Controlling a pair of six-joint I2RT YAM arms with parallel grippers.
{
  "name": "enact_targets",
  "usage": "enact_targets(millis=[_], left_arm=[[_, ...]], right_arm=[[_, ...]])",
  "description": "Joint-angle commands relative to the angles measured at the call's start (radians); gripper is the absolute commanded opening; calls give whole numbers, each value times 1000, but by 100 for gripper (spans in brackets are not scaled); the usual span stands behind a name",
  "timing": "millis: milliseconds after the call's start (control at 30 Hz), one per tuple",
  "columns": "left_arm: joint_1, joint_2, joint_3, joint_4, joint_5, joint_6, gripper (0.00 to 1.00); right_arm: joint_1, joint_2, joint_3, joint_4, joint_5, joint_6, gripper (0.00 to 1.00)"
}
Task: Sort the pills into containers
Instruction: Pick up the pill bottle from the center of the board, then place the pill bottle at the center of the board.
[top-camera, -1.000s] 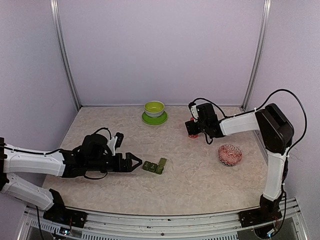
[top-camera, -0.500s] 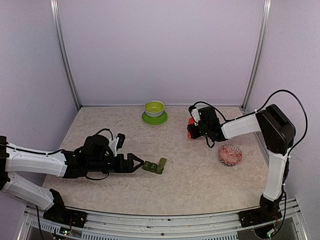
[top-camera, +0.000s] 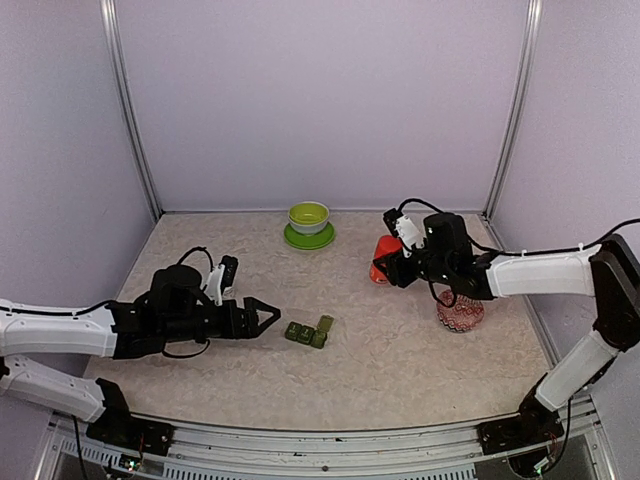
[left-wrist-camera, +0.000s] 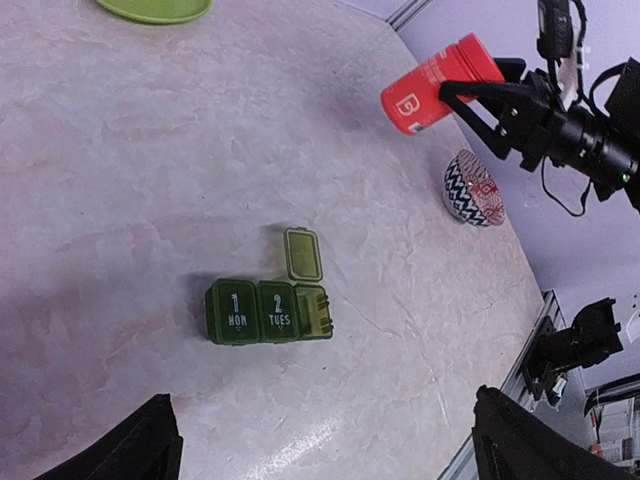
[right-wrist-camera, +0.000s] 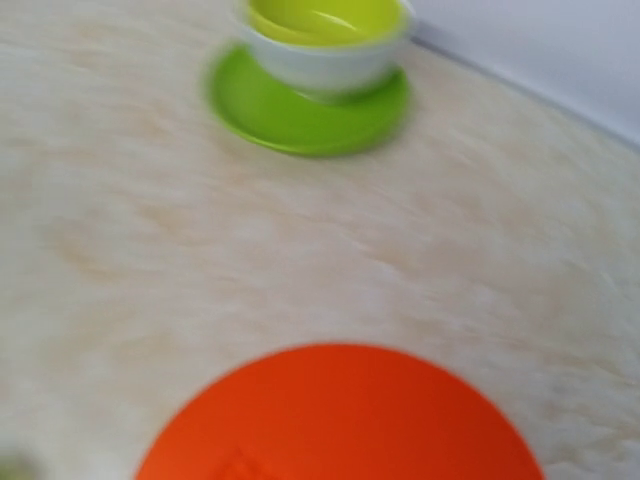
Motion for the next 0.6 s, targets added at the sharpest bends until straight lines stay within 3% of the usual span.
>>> enact_targets(millis=[0,300,567], left_arm=[[-6,-73,-26,-26,-66,37,99],[-10,-126,-55,-29,-44,84,99],[-14,-145,-27,-55,-19,95,99]], right_arm=[[69,-169,-102,-9,-47,1,44],[237,-415,-353,-1,25,17,44],[375,-436,-398,-16,78,29,45]])
